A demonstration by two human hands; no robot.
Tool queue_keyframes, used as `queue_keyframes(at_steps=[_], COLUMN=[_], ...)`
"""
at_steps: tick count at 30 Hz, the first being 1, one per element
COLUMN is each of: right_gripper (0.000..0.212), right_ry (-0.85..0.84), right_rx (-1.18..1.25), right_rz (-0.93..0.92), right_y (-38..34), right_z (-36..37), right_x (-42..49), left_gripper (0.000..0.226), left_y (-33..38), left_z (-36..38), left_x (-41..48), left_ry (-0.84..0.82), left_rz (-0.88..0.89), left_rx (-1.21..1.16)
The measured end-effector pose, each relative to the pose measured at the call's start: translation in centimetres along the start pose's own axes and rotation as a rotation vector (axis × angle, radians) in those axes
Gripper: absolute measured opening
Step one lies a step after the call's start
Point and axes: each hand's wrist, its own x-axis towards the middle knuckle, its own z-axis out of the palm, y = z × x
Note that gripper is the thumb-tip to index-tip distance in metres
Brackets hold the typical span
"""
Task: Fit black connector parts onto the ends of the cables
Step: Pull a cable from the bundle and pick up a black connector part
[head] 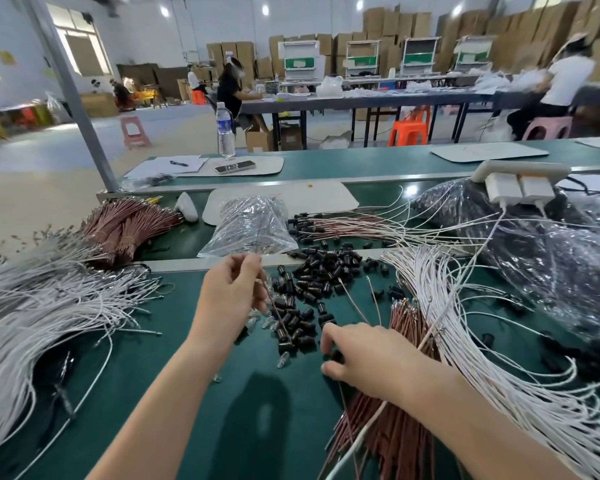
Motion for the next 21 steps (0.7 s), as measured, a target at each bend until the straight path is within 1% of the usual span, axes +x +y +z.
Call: queue_keyframes(at_steps=[1,3,5,7,10,12,15,17,21], right_gripper=[0.023,0.021,0.024,0.029,0.037,0.038,0.037,0.031,0.02], right_ry=[0.024,0.054,0.077,0.102,0.238,0.31,0.291,0.314,0.42], right_rx=[-0.001,-0.029,-0.058,-0.077,-0.05,0.008,0.016,0.022,0.081], right_rz=[0.017,0.089,0.16,0.205,0.201,0.127,0.011,-0.004,-0.015], right_y=[0.2,1.1,2.0,2.7,2.9,2.7,2.4,2.3,2.9], right_z=[0.0,-0.1,-0.2,-0.2,-0.1,0.0,0.8,1.6,2.6], right_x=[0.0,0.0,0.0,0.0,0.3,1.0,2.4,3.1,3.9], left_gripper=[0.026,0.024,0.02,0.017,0.01,0.008,0.005,0.004,0.003], left_y=[0.0,-0.2,-0.6,-1.3,-2.7,-3.6,-4.3,-4.6,-4.9], left_z=[-0.1,-0.1,0.1,0.5,1.1,1.4,1.5,1.5,1.7], left_x=[-0.2,-0.5,-0.9,-1.4,-2.2,-2.4,-2.2,-2.1,-2.0], left_ry=[0.032,0.11,0.168,0.189,0.196,0.206,0.212,0.204,0.18], left_rz=[0.014,0.012,-0.022,-0.058,-0.088,-0.105,-0.118,-0.12,-0.129], left_rx=[-0.05,-0.184,-0.348,-0.473,-0.589,-0.608,-0.595,-0.589,-0.562])
